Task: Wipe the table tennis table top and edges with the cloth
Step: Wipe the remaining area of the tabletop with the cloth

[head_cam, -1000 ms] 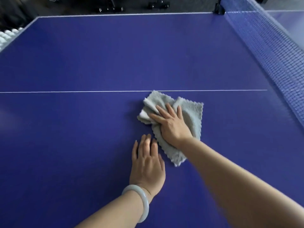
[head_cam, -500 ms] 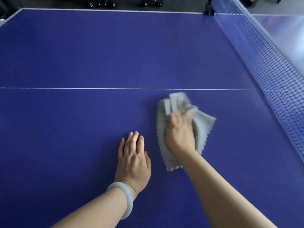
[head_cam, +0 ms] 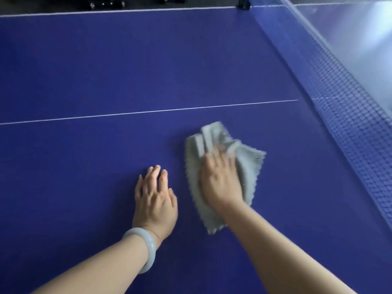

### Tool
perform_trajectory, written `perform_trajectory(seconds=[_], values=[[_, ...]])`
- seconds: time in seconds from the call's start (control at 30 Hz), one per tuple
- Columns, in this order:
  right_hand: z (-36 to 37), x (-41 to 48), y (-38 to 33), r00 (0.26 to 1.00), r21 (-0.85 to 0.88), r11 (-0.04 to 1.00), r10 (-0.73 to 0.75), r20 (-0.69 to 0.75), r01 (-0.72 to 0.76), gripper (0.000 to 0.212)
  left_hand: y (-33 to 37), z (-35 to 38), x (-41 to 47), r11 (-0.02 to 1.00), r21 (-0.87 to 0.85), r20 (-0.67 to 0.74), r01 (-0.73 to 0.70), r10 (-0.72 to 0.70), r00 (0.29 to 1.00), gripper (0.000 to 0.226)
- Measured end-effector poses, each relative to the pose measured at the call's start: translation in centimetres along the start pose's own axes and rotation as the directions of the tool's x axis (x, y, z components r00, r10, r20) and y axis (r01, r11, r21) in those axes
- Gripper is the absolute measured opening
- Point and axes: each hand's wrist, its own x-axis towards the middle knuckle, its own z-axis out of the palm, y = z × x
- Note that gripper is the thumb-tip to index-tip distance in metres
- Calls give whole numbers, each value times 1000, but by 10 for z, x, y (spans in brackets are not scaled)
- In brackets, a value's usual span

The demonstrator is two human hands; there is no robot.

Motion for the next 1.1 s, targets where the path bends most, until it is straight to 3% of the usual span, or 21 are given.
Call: perform_trajectory(seconds=[0.07, 0.13, 0.2, 0.27, 0.33, 0.47, 0.63, 0.7, 0.8, 0.9, 1.1], values=[[-16, -30, 8, 980, 136, 977, -178, 89, 165, 55, 1, 0, 0, 1000, -16, -2, 10, -10, 1000, 52], [-36, -44, 53, 987, 175, 974, -153, 39, 144, 59, 1, 0, 0, 1000, -16, 7, 18, -17, 1000, 47], [-50, -62, 101, 994, 42, 994, 105, -39, -103, 55, -1, 2, 0, 1000, -23, 12, 14, -14, 1000, 45], [-55, -85, 123, 878, -5, 879, 475, -56, -476, 52, -2, 3, -1, 1000, -23, 3, 3, -3, 1000, 47], [-46, -108, 106, 821, 10, 823, 568, -59, -568, 55, -2, 2, -1, 1000, -23, -11, -5, 5, 1000, 46], [-39, -129, 76, 916, 3, 916, 402, -20, -402, 56, -1, 2, -3, 1000, 13, 3, -22, 22, 1000, 44], [-42, -122, 77, 917, 8, 917, 398, 21, -399, 54, 22, -18, 9, 965, 243, 159, -96, 58, 986, 31], [-41, -121, 78, 917, 7, 918, 397, 26, -397, 54, 49, -21, 12, 961, 197, 175, -196, 162, 971, 32], [-42, -121, 79, 915, -5, 916, 402, 35, -402, 54, 96, -2, -4, 934, 114, 240, -338, 304, 922, 54], [-43, -120, 81, 923, -60, 928, 372, 97, -367, 55, 112, 13, -19, 966, 45, 211, -254, 239, 948, 55], [-48, -55, 109, 967, -137, 984, 140, 213, -112, 61, 110, 17, -19, 973, 8, 161, -230, 226, 961, 62]])
